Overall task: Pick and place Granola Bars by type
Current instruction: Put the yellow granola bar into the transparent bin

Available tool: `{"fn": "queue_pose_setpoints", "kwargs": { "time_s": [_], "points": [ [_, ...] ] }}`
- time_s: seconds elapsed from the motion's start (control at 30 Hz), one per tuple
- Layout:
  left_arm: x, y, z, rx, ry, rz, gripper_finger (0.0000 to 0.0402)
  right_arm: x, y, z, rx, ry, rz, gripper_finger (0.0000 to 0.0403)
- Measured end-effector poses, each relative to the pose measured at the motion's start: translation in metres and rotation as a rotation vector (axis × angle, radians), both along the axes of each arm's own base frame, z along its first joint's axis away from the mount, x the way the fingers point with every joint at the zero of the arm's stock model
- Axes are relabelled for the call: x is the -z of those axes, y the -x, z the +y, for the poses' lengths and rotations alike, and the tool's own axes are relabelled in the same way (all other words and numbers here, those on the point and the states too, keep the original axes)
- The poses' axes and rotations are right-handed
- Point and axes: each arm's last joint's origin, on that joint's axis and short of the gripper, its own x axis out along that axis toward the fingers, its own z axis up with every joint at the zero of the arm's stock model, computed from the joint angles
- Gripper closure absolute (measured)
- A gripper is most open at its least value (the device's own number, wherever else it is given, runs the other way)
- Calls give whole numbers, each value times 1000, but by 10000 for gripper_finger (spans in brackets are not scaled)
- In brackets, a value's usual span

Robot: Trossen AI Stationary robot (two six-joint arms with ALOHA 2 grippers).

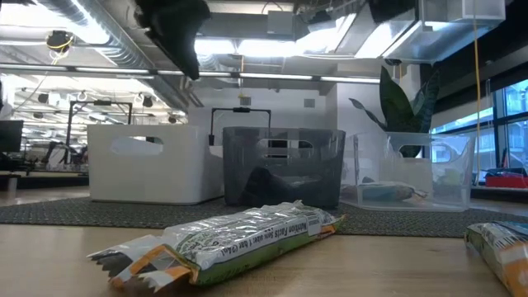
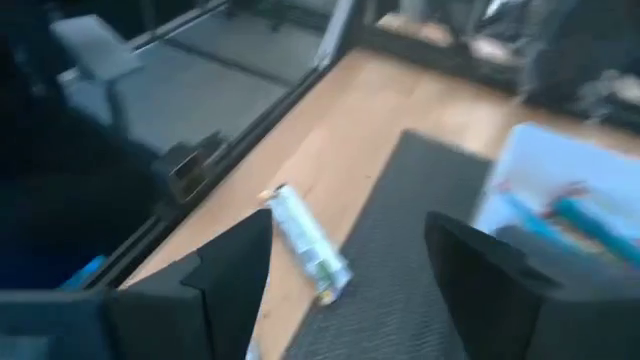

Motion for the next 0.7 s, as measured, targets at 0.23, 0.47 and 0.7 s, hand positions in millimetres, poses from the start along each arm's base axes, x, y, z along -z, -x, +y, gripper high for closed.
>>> {"fn": "queue_pose_setpoints", "kwargs": {
  "time_s": [0.23,0.47,0.7],
  "points": [
    [8,9,-30,142,184,-78,269,28,-15,23,-52,12,84,90],
    [3,16,-49,542,415,-369,270,36,-31,50,-104,54,143,75],
    [19,41,-39,767,442,-654,272,62,-37,70,-132,61,192,75]
  ]
}}
